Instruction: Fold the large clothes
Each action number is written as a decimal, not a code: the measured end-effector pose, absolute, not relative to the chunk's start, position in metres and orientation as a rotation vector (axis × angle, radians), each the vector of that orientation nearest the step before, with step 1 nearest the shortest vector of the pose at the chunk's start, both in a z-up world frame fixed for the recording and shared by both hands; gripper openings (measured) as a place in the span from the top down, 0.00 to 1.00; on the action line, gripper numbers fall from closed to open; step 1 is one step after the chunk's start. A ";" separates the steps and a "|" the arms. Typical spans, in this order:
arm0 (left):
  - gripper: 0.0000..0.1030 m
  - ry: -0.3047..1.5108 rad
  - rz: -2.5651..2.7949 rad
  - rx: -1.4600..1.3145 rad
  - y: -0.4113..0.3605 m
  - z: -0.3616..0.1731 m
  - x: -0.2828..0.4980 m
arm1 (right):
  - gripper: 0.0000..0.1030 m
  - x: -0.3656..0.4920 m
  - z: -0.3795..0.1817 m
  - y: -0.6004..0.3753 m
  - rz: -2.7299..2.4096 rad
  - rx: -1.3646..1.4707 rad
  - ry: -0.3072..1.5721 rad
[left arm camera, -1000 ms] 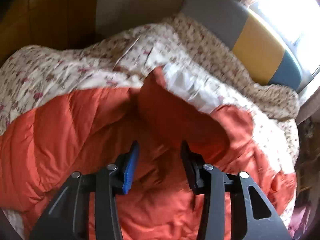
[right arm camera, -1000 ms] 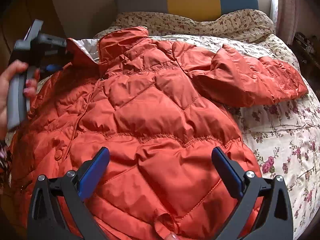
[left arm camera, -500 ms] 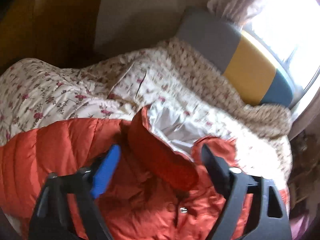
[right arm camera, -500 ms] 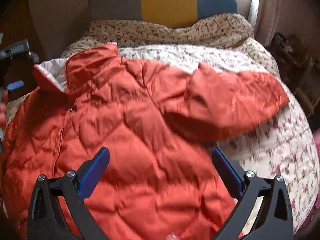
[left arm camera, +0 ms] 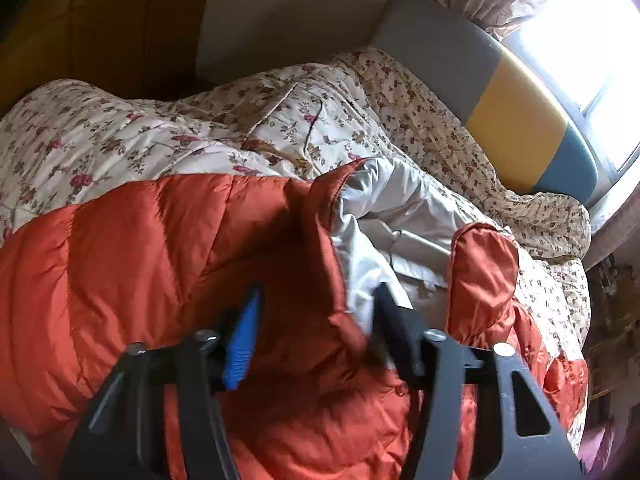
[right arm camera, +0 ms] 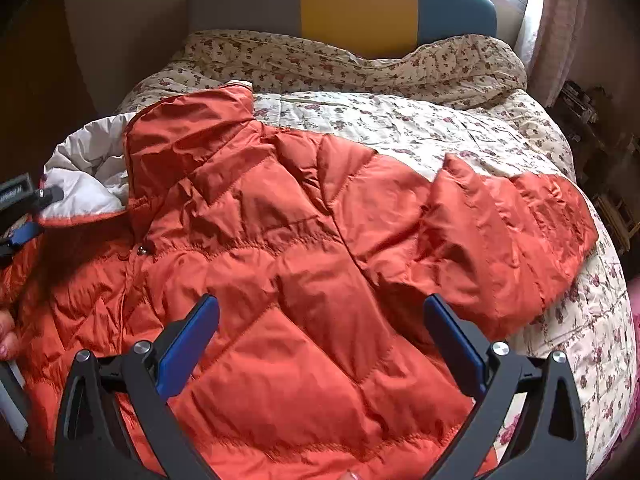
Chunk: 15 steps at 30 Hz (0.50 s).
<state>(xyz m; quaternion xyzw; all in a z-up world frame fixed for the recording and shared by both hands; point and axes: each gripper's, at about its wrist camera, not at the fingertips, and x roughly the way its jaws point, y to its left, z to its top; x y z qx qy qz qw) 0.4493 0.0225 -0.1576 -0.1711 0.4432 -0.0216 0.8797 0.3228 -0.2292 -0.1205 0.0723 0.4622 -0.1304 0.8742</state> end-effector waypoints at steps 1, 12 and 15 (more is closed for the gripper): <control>0.51 0.927 -0.042 -0.351 0.023 -0.159 0.448 | 0.02 0.326 -0.121 -0.228 -0.268 0.147 0.965; 0.58 0.919 -0.006 -0.251 0.031 -0.193 0.432 | 0.08 0.388 -0.104 -0.212 -0.177 0.118 0.897; 0.58 0.896 -0.001 -0.220 0.028 -0.196 0.427 | 0.13 0.411 -0.098 -0.209 -0.153 0.141 0.887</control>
